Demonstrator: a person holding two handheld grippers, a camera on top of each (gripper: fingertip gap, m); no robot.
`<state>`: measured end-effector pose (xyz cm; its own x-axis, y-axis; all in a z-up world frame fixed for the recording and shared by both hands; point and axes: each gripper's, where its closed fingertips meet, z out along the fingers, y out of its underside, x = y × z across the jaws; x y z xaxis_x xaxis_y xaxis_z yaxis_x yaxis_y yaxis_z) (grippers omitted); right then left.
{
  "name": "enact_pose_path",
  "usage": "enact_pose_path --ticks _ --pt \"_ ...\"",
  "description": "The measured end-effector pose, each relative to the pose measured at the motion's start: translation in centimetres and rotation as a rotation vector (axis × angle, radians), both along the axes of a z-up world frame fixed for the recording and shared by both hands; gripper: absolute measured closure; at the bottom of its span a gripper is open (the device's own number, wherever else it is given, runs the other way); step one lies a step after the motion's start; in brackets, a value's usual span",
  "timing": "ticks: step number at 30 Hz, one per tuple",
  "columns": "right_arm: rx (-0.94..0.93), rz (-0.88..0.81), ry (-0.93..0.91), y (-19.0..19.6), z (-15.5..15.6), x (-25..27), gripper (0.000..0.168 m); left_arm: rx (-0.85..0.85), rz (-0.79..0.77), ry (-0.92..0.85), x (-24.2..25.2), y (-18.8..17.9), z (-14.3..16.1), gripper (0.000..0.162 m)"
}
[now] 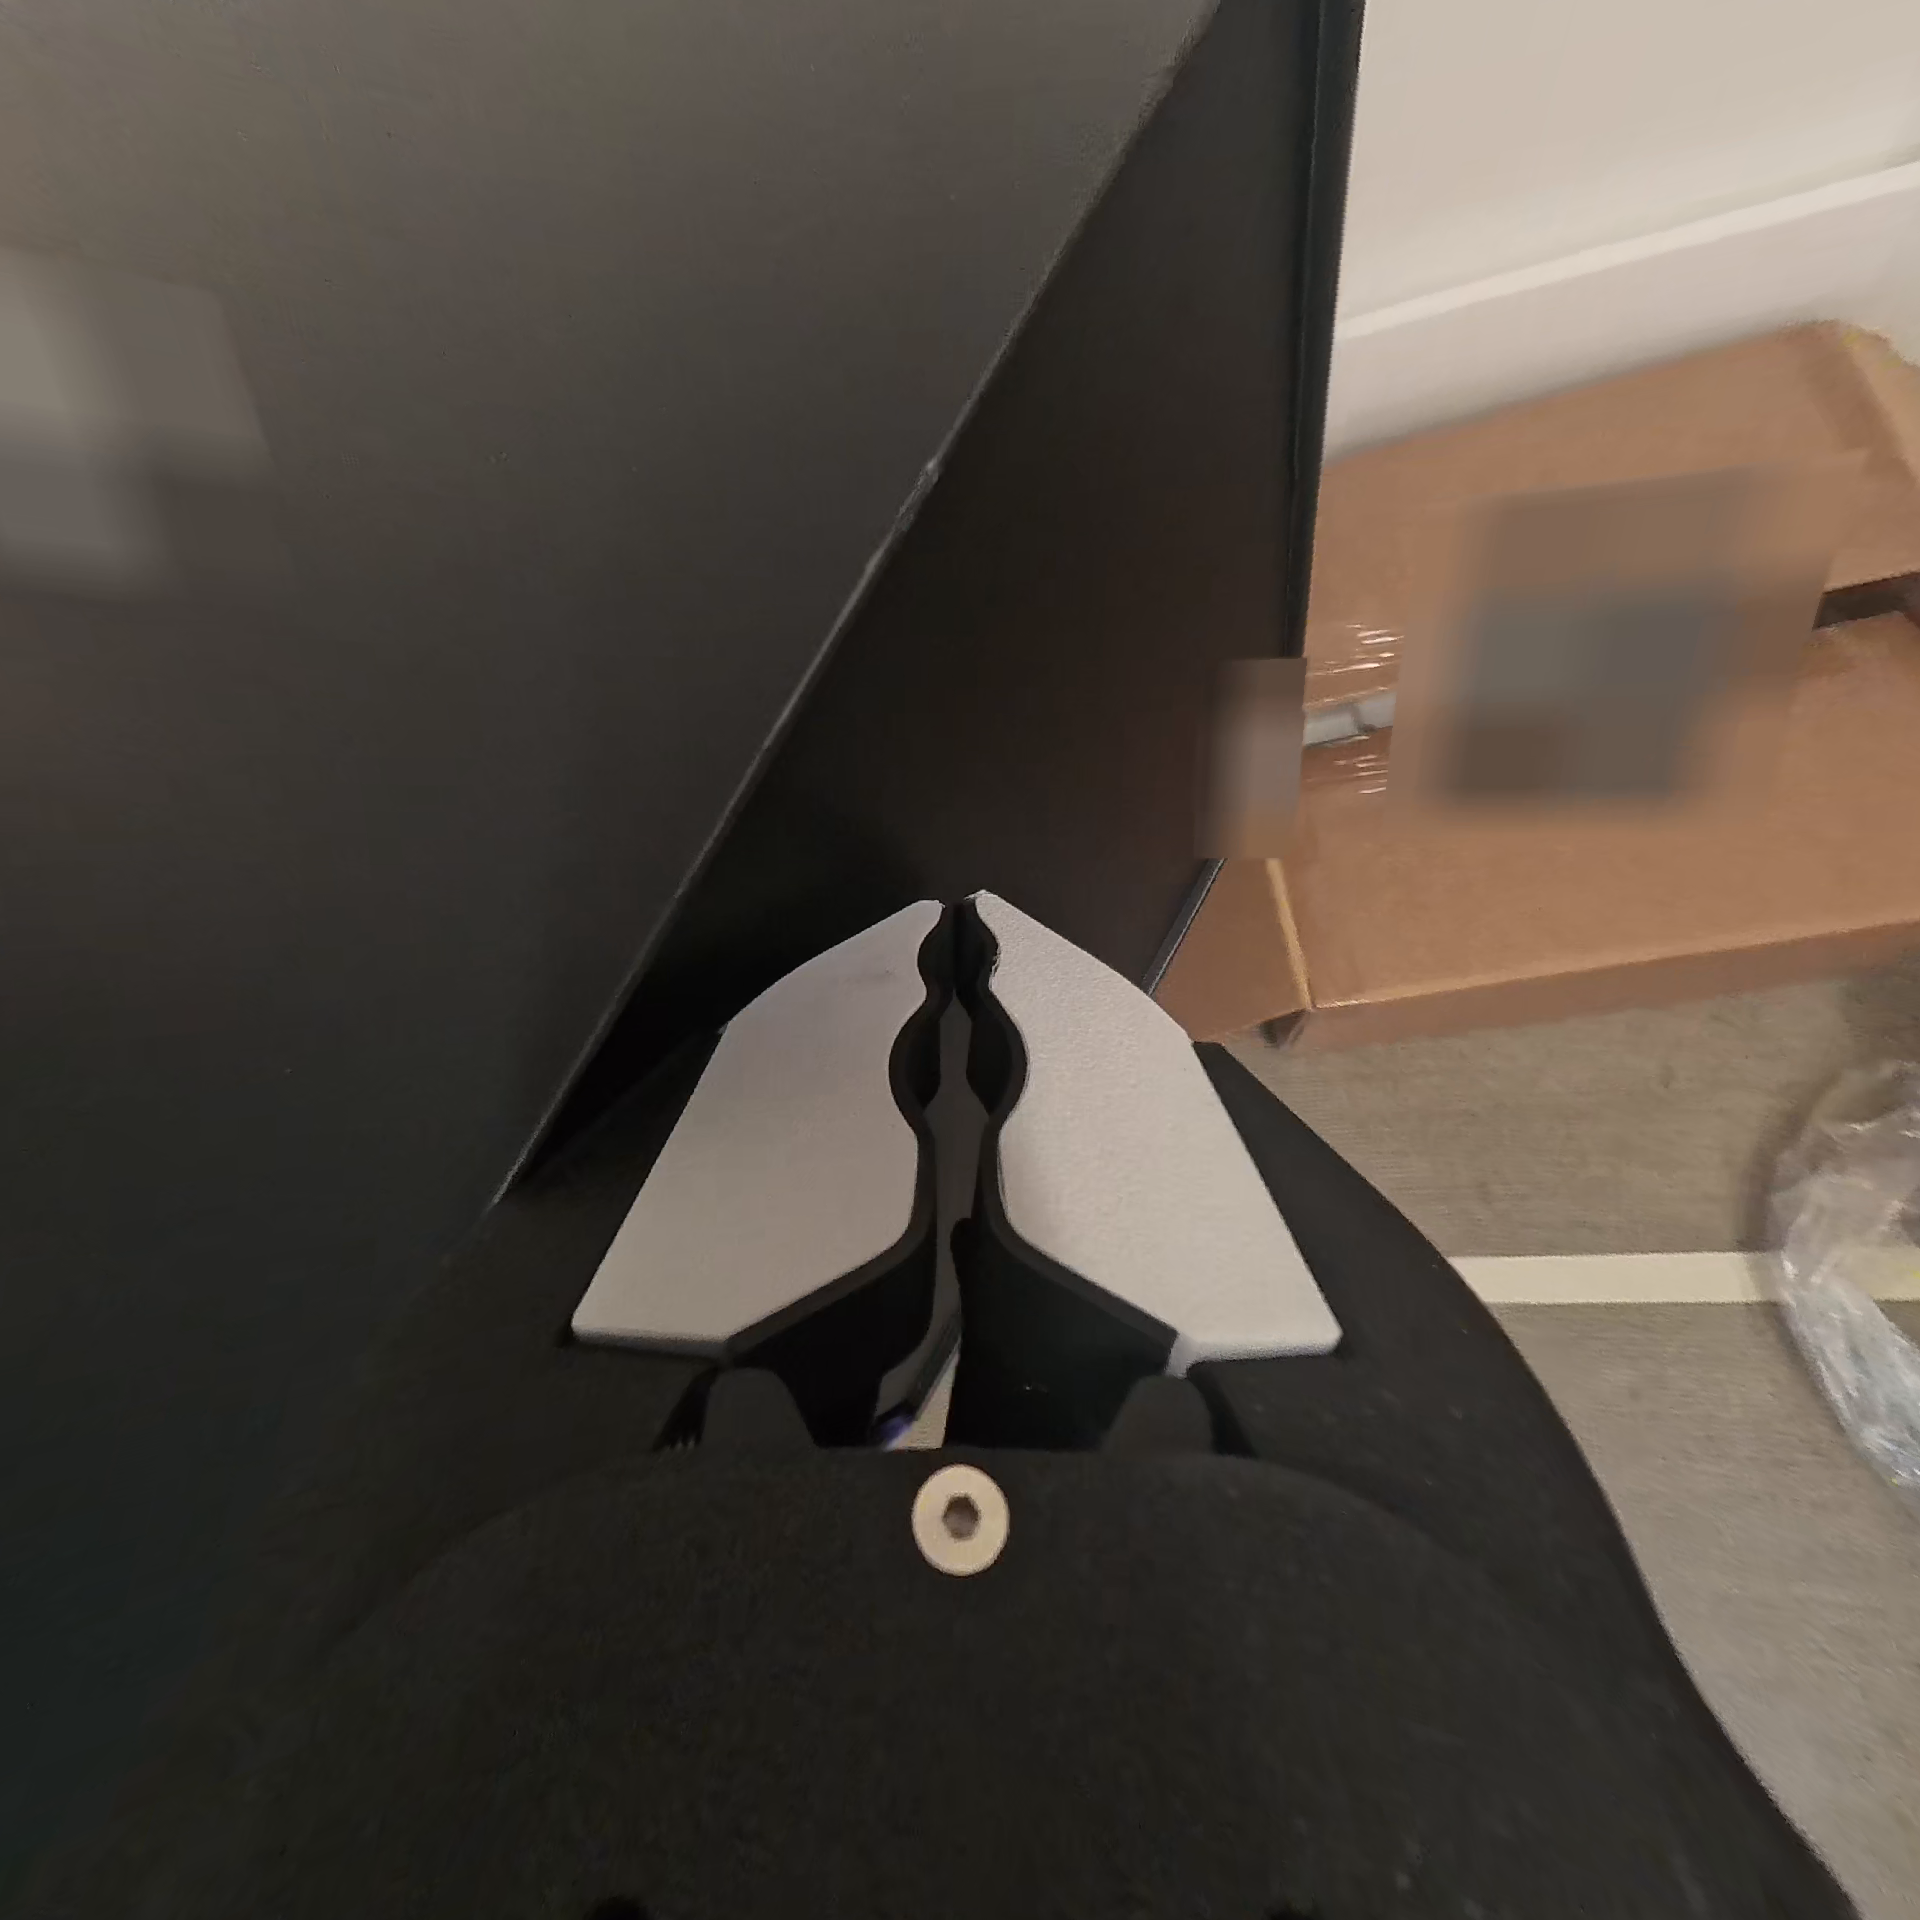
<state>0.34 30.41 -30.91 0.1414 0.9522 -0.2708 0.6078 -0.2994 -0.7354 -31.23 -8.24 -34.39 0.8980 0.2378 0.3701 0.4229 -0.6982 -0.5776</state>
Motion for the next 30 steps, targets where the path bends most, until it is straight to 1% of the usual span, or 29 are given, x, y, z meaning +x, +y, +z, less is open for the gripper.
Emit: enact_pose_path --ticks 4,9,11,17,20,23,24,30 --pt "0.021 -0.054 -0.004 4.0 0.4 3.8 0.168 0.016 -0.074 0.012 0.8 6.8 0.6 0.162" --pt "0.022 -0.105 -0.021 10.4 -0.2 8.2 0.168 0.035 -0.138 0.001 2.9 15.8 -0.1 0.162" --pt "0.024 -0.111 -0.035 13.1 -0.6 9.9 0.168 0.040 -0.151 -0.013 4.1 19.3 -0.9 0.162" --pt "0.008 -0.176 -0.075 20.7 -2.2 15.9 0.168 0.020 -0.199 -0.090 9.0 28.5 -4.8 0.162" --pt "0.014 -0.175 -0.130 23.5 -3.0 19.0 0.168 0.040 -0.203 -0.132 11.2 32.5 -5.9 0.162" --pt "0.006 -0.214 -0.138 25.5 -3.6 20.9 0.168 0.073 -0.162 -0.180 12.0 36.2 -6.2 0.162" --pt "-0.006 -0.234 -0.136 26.1 -4.0 21.3 0.168 0.074 -0.164 -0.169 12.1 37.2 -6.5 0.162" --pt "-0.050 -0.315 -0.101 28.6 -5.6 21.8 0.168 0.030 -0.217 -0.173 11.7 41.1 -8.1 0.162"
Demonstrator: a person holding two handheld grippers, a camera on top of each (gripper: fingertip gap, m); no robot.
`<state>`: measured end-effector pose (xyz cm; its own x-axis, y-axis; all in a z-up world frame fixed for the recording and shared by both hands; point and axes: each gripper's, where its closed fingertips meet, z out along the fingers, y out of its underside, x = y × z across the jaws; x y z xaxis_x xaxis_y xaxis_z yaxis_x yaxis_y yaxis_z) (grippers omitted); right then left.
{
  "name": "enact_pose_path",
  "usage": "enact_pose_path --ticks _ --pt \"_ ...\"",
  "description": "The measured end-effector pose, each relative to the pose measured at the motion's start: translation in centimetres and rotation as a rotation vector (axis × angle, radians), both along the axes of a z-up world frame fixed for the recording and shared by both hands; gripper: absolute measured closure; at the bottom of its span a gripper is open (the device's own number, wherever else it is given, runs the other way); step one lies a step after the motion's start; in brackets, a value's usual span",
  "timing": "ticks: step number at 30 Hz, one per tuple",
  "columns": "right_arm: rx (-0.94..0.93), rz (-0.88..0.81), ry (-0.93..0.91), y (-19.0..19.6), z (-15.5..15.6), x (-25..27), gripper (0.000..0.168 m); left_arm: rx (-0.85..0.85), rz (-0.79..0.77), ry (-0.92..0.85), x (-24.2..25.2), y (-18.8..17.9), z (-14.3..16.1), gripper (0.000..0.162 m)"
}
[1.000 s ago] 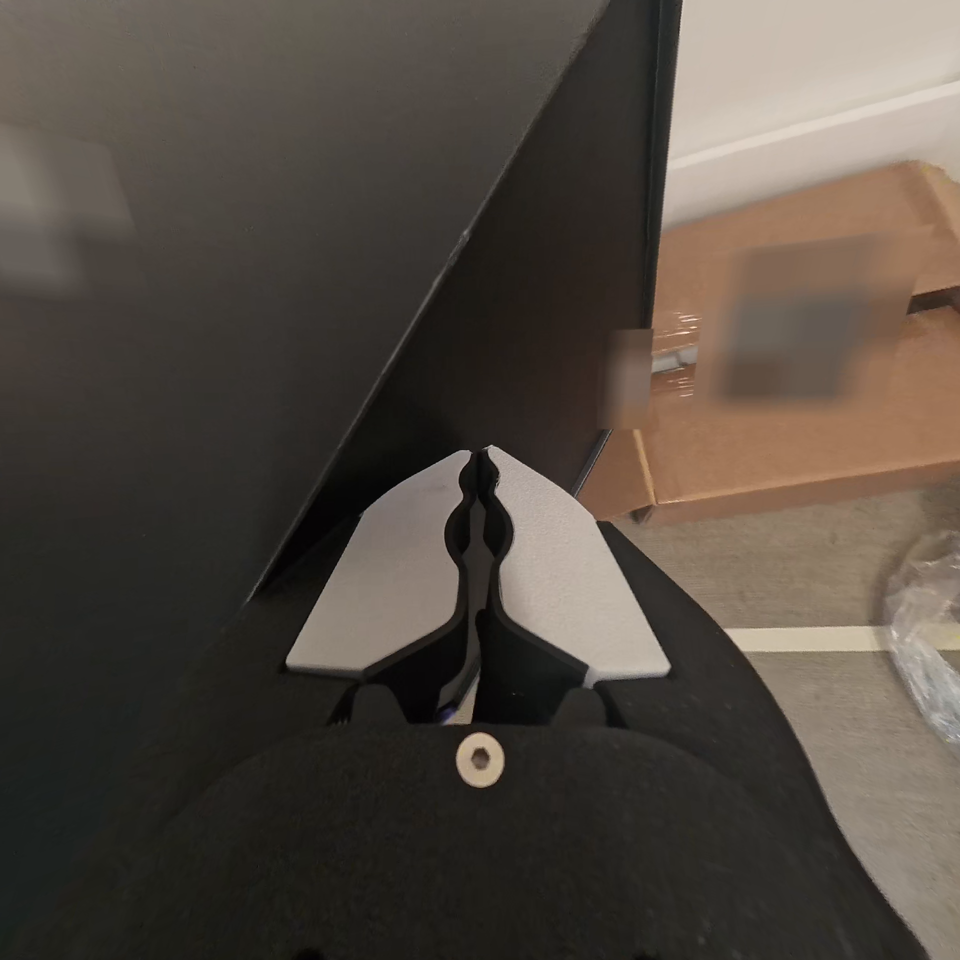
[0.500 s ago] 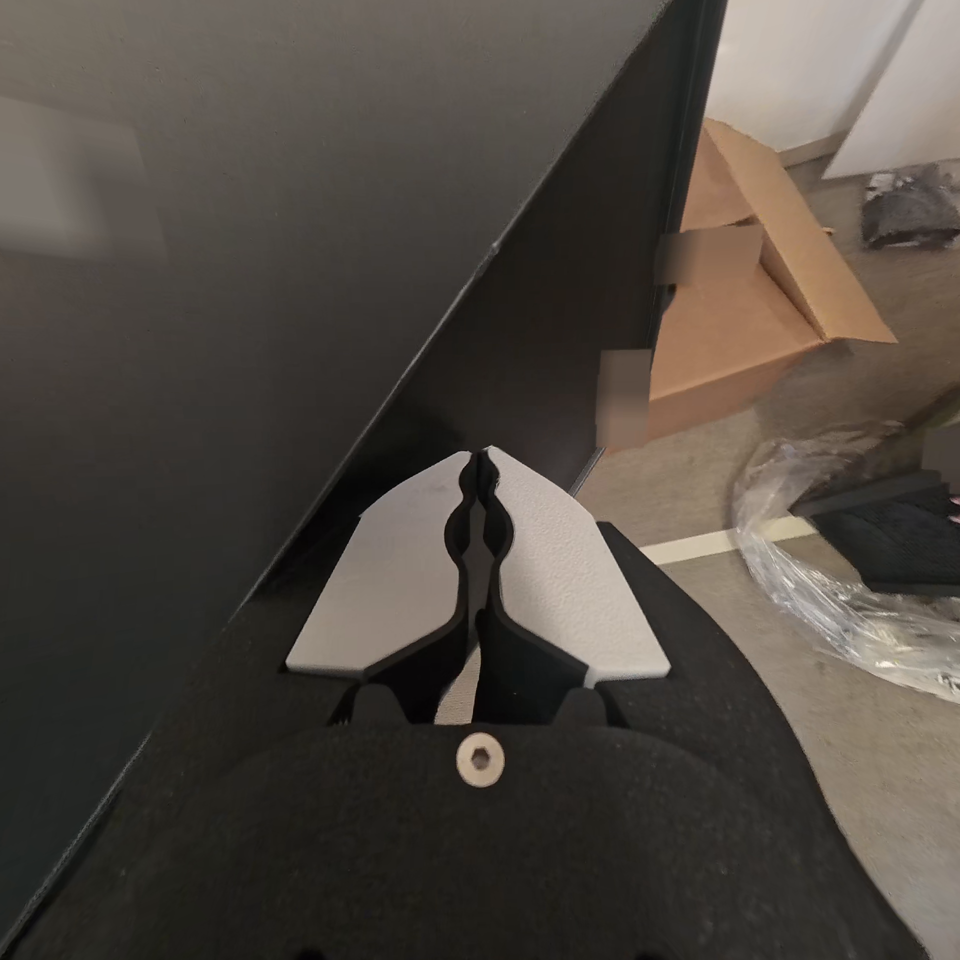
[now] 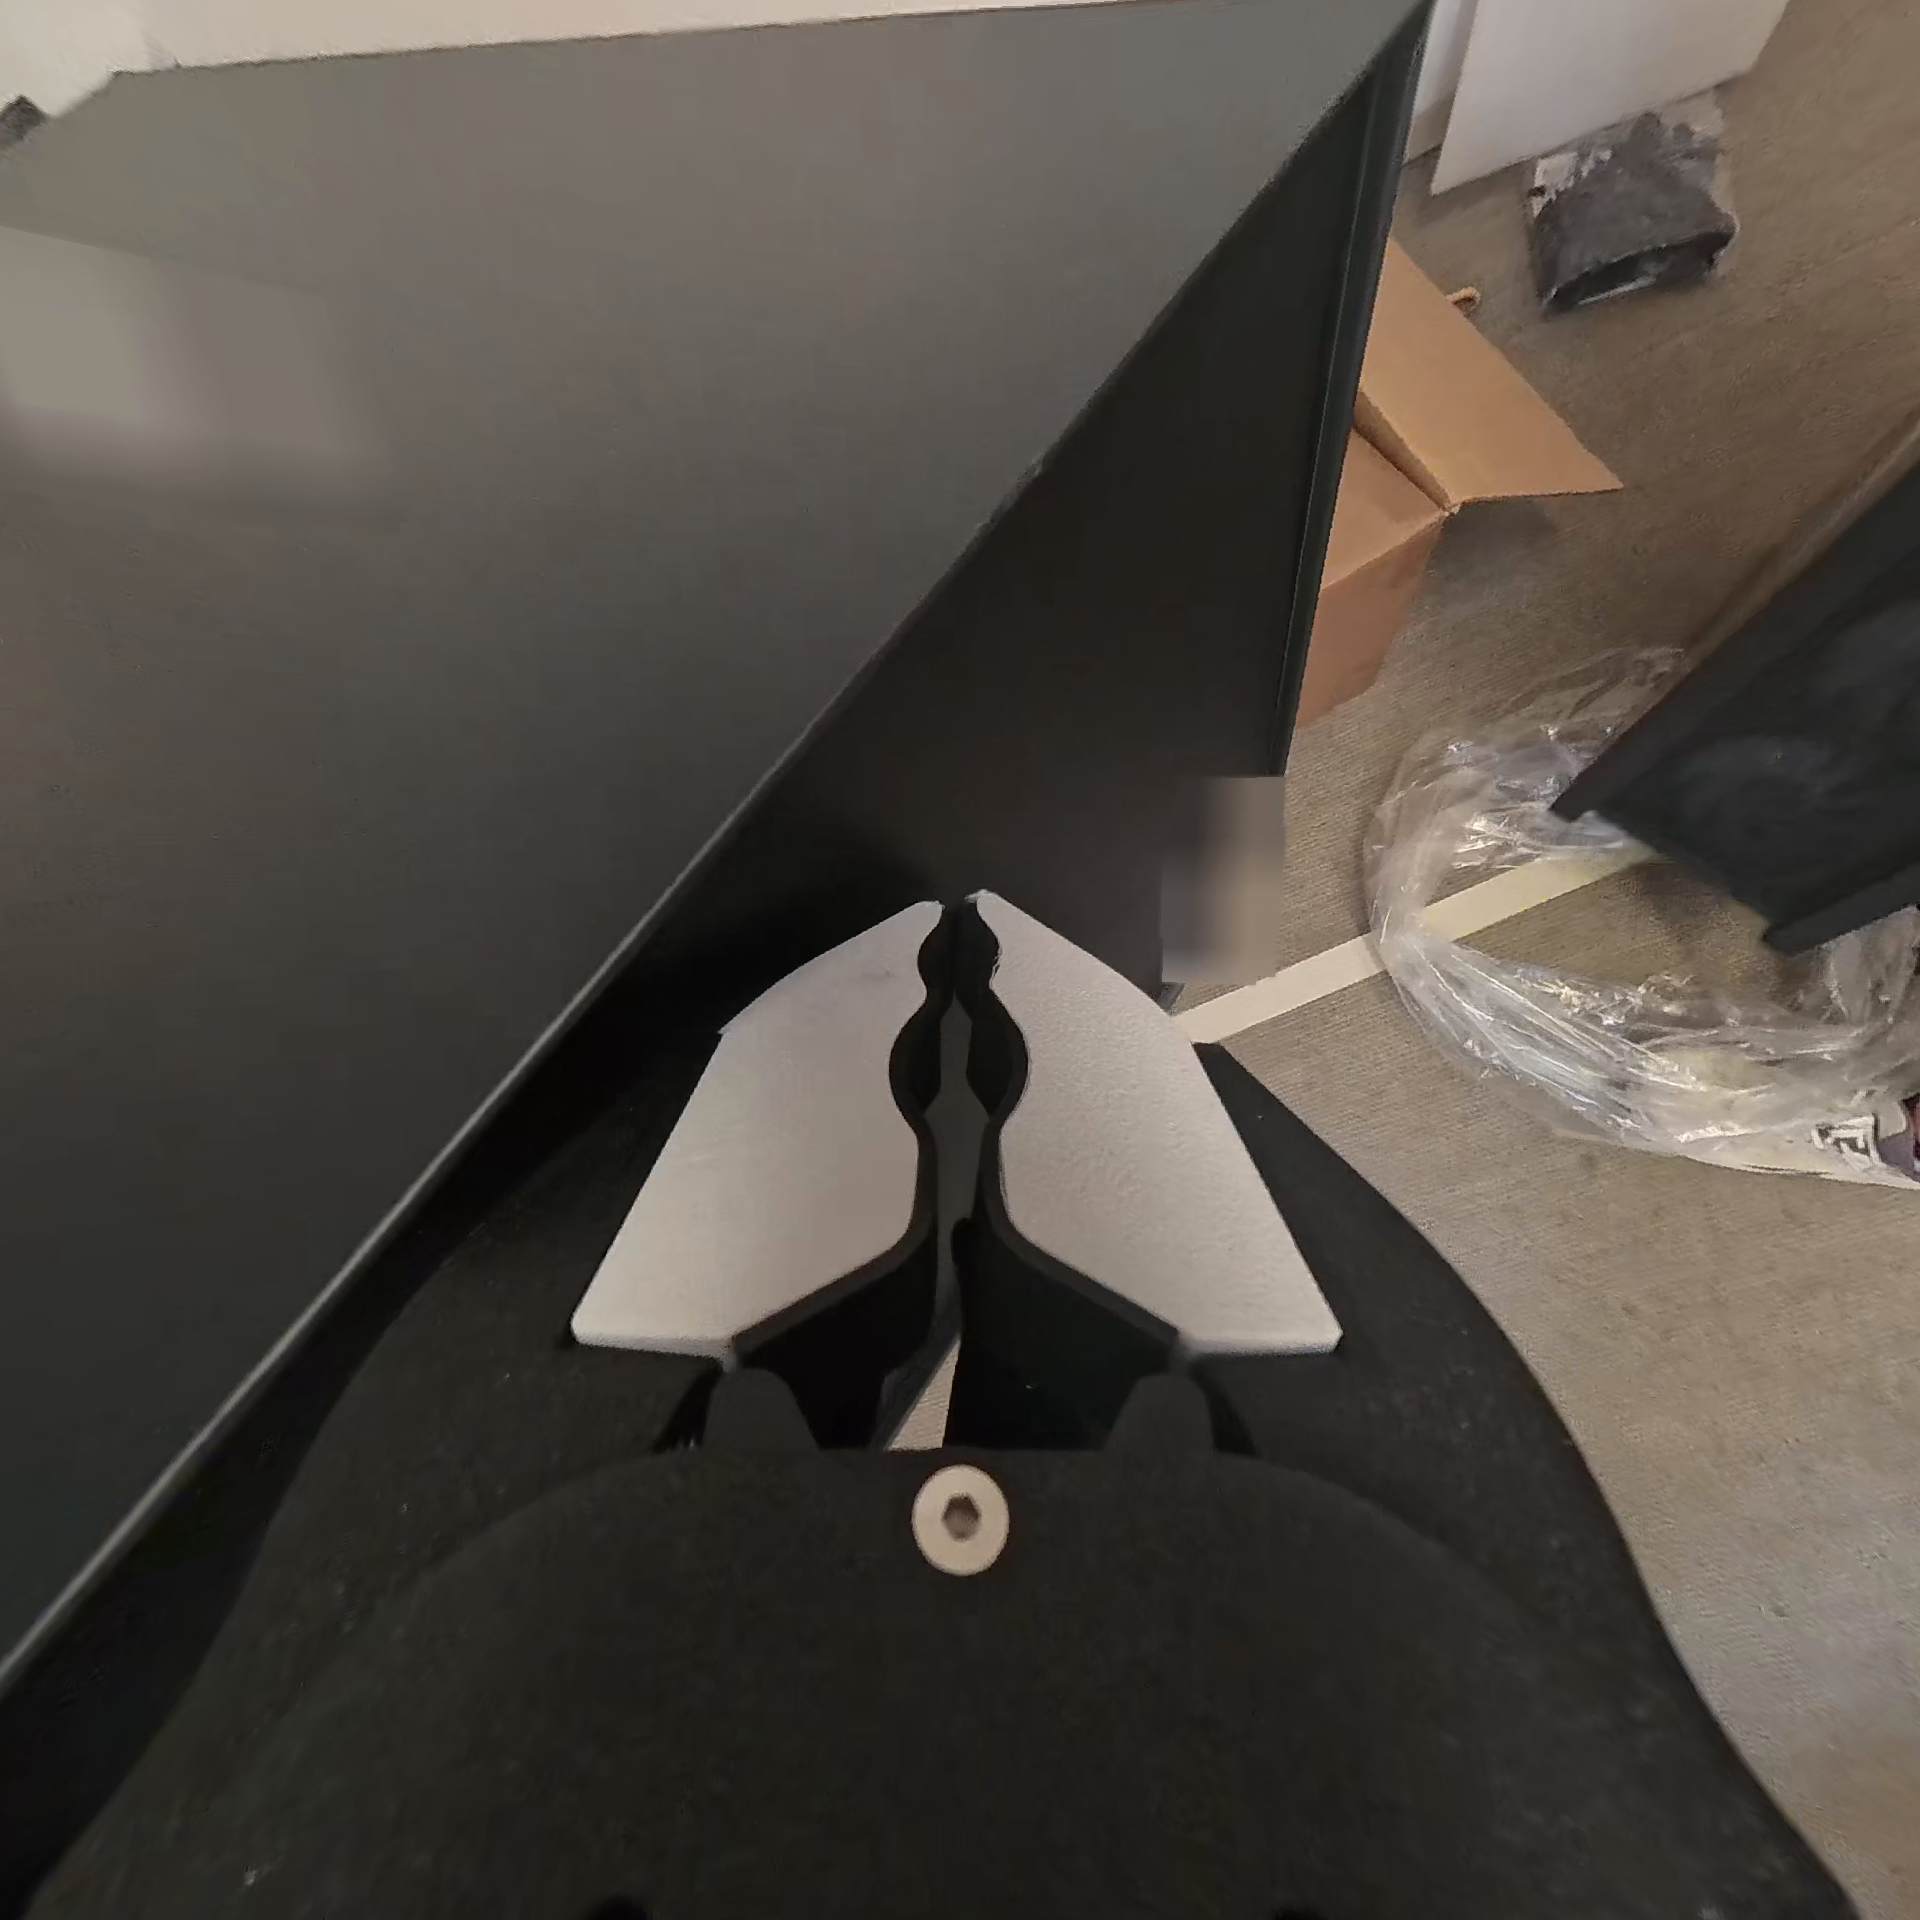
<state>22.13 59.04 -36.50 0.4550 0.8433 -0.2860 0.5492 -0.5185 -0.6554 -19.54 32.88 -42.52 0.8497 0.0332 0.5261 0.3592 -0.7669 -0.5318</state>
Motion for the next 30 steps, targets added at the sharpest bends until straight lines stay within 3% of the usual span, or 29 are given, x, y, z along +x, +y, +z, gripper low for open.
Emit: enact_pose_path --ticks 8,13,24,30 --pt "-0.025 -0.036 -0.021 2.5 -1.7 -2.1 0.168 -0.001 -0.024 -0.032 -4.0 5.5 -1.4 0.162" --pt "-0.027 -0.064 -0.006 5.8 -3.8 -5.9 0.168 -0.002 -0.062 -0.019 -8.0 9.1 -4.2 0.162" --pt "-0.022 0.086 -0.032 13.6 -16.1 -15.3 0.168 0.026 0.125 -0.022 -16.5 14.9 -14.5 0.162" --pt "-0.088 0.107 0.036 16.0 -23.1 -19.1 0.168 -0.025 0.150 0.008 -19.1 15.1 -20.9 0.162"
